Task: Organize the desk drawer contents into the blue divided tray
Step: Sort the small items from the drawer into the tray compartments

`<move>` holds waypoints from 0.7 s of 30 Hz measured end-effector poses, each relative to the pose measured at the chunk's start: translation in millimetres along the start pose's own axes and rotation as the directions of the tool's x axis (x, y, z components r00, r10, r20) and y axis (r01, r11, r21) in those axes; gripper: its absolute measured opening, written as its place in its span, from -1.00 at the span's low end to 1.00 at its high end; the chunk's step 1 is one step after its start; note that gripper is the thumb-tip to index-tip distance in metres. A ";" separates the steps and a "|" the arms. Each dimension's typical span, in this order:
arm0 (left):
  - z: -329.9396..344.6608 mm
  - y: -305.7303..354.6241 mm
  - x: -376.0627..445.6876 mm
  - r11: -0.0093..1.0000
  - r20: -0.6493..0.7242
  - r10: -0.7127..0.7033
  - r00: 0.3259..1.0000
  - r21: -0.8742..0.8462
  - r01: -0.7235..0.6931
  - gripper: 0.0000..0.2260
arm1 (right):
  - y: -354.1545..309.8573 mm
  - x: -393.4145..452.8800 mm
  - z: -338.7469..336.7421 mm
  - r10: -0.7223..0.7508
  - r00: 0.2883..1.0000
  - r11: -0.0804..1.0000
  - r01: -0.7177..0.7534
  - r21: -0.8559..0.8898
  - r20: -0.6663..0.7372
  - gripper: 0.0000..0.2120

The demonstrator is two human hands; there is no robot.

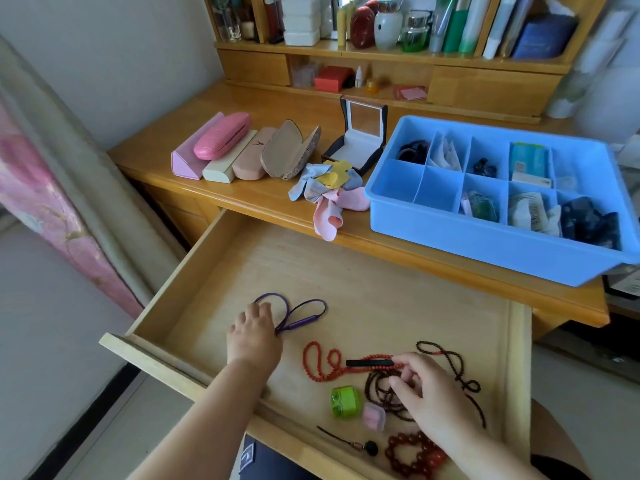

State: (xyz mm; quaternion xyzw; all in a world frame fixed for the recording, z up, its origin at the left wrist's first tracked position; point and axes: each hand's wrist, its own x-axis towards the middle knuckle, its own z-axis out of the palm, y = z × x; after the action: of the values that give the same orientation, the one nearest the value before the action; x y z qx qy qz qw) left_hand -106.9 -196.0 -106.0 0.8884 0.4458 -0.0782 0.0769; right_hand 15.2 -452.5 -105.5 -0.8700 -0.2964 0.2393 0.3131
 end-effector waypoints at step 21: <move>-105.3 76.3 -81.8 0.168 0.081 0.526 0.846 -0.986 -0.010 -0.74 | -89.5 21.4 -43.5 -0.047 0.864 0.227 -0.479 0.848 0.501 -0.69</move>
State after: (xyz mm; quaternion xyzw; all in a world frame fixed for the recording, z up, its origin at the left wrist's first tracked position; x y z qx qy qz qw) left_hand -86.5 -283.1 18.8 0.6706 0.1979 0.0470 0.7134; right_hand 23.9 -399.6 -19.0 -0.4556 -0.0213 0.5936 0.6631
